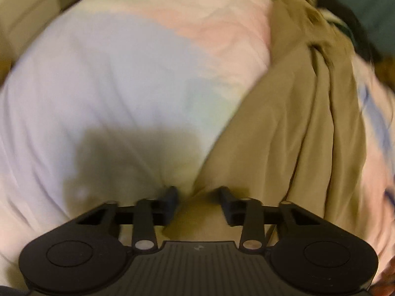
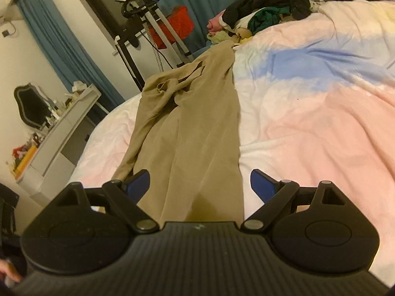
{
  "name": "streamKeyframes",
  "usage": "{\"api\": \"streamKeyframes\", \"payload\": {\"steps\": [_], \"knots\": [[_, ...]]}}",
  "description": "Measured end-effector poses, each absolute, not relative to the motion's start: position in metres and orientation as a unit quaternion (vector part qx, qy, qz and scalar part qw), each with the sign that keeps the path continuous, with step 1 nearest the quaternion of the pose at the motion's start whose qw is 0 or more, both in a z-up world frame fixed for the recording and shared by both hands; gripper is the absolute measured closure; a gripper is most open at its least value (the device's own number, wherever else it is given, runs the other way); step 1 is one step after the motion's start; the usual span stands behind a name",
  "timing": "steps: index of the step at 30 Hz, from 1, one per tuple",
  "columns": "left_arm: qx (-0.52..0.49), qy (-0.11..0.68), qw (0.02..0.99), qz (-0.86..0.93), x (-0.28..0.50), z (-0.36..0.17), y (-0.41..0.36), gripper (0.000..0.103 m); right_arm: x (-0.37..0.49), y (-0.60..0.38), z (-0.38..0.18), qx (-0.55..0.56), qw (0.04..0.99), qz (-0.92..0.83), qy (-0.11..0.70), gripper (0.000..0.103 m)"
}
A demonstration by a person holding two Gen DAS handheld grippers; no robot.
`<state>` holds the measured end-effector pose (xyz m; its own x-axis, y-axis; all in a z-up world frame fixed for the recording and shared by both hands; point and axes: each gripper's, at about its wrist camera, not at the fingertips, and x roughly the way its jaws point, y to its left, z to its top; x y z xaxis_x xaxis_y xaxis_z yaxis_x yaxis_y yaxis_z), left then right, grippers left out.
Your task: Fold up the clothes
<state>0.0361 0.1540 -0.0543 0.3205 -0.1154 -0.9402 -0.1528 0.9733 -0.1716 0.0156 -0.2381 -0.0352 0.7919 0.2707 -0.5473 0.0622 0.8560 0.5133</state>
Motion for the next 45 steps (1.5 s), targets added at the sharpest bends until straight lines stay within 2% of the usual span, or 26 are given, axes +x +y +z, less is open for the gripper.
{"api": "streamKeyframes", "payload": {"steps": [1, 3, 10, 14, 17, 21, 24, 25, 26, 28, 30, 32, 34, 39, 42, 45], "knots": [[-0.089, 0.578, 0.811, 0.006, 0.033, -0.051, 0.146, 0.096, 0.015, -0.239, -0.035, 0.266, 0.909, 0.057, 0.316, 0.013], [-0.032, 0.542, 0.840, -0.005, 0.020, -0.037, 0.127, 0.100, 0.014, -0.240, -0.035, 0.268, 0.908, 0.058, 0.316, 0.013], [0.133, 0.387, 0.908, -0.084, -0.042, 0.009, 0.055, 0.101, 0.016, -0.242, -0.036, 0.277, 0.906, 0.061, 0.315, 0.013], [0.212, 0.337, 0.902, -0.169, -0.070, 0.003, 0.005, 0.102, 0.017, -0.243, -0.036, 0.280, 0.905, 0.061, 0.314, 0.013], [0.243, 0.351, 0.878, -0.217, -0.072, -0.024, -0.027, 0.102, 0.017, -0.244, -0.038, 0.283, 0.904, 0.056, 0.316, 0.013], [0.228, 0.417, 0.846, -0.241, -0.064, -0.056, -0.031, 0.102, 0.017, -0.246, -0.042, 0.292, 0.899, 0.050, 0.322, 0.013], [0.183, 0.447, 0.839, -0.253, -0.053, -0.053, -0.021, 0.091, 0.017, -0.246, -0.042, 0.297, 0.898, 0.054, 0.321, 0.013], [0.163, 0.453, 0.838, -0.257, -0.050, -0.050, -0.015, 0.083, 0.017, -0.246, -0.041, 0.297, 0.898, 0.056, 0.319, 0.013], [0.143, 0.460, 0.837, -0.261, -0.047, -0.046, -0.010, 0.069, 0.018, -0.246, -0.040, 0.296, 0.900, 0.054, 0.317, 0.013], [0.115, 0.460, 0.840, -0.264, -0.038, -0.034, 0.001, 0.052, 0.018, -0.245, -0.037, 0.290, 0.905, 0.046, 0.308, 0.013], [0.108, 0.445, 0.852, -0.254, -0.023, -0.024, 0.008, 0.046, 0.019, -0.245, -0.033, 0.281, 0.913, 0.032, 0.293, 0.013], [0.118, 0.418, 0.869, -0.235, 0.004, -0.015, 0.002, 0.032, 0.022, -0.248, -0.031, 0.274, 0.921, 0.014, 0.277, 0.013], [0.127, 0.396, 0.885, -0.211, 0.041, -0.010, -0.002, 0.025, 0.026, -0.251, -0.031, 0.269, 0.926, -0.003, 0.265, 0.013], [0.134, 0.342, 0.916, -0.161, 0.153, -0.008, -0.027, 0.025, 0.048, -0.254, -0.041, 0.252, 0.932, -0.034, 0.257, 0.013], [0.156, 0.302, 0.931, -0.134, 0.214, -0.022, -0.054, 0.025, 0.063, -0.254, -0.051, 0.239, 0.936, -0.043, 0.256, 0.013], [0.163, 0.296, 0.937, -0.090, 0.281, -0.044, -0.078, 0.025, 0.083, -0.254, -0.066, 0.230, 0.936, -0.047, 0.262, 0.013]]}}
